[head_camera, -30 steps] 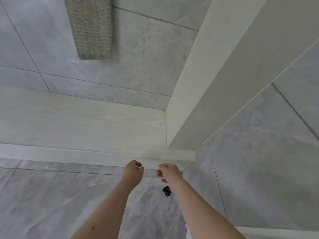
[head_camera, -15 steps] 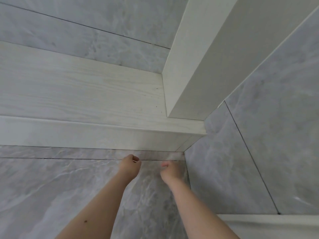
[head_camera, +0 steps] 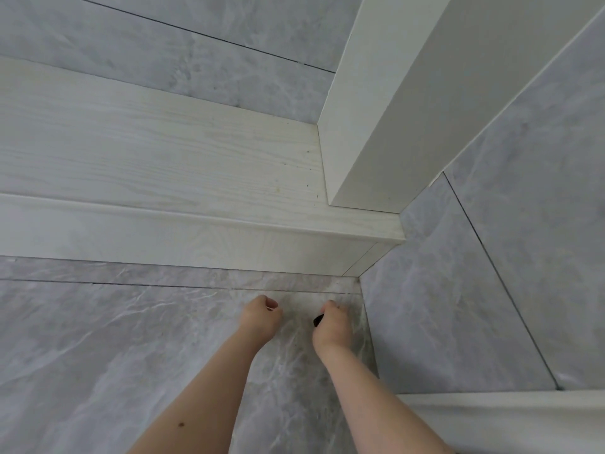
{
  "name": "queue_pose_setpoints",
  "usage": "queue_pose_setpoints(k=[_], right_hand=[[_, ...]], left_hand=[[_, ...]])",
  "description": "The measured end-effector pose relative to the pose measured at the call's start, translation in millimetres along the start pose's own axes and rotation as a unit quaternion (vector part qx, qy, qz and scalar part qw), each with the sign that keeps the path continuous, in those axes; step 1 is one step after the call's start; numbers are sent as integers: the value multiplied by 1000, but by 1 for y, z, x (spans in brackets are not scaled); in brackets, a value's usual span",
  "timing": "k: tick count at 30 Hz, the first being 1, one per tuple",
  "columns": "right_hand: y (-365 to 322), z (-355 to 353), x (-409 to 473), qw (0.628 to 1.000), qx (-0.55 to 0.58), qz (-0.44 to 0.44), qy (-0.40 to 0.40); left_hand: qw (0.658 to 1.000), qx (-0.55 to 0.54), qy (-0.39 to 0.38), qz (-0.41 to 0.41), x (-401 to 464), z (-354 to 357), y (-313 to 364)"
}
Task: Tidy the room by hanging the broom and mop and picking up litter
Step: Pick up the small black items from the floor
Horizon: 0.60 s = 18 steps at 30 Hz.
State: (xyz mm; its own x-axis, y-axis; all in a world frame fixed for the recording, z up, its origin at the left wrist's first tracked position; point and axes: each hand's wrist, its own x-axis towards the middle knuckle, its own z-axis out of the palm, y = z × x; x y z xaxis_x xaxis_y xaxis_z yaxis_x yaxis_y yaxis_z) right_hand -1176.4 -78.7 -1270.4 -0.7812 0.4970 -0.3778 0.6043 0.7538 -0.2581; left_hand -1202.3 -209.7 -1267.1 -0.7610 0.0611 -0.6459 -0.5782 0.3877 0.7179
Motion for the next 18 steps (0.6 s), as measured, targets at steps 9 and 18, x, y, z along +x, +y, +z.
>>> queue_pose_setpoints(k=[9,18], right_hand=[[-15,5,-1,963,245,-41,-109],[-61,12,-10,892,405,25,-197]], left_hand=[[1000,-19,-12,-6,-7,-5,-3],[995,-87,39,-17,-8,-39,-14]])
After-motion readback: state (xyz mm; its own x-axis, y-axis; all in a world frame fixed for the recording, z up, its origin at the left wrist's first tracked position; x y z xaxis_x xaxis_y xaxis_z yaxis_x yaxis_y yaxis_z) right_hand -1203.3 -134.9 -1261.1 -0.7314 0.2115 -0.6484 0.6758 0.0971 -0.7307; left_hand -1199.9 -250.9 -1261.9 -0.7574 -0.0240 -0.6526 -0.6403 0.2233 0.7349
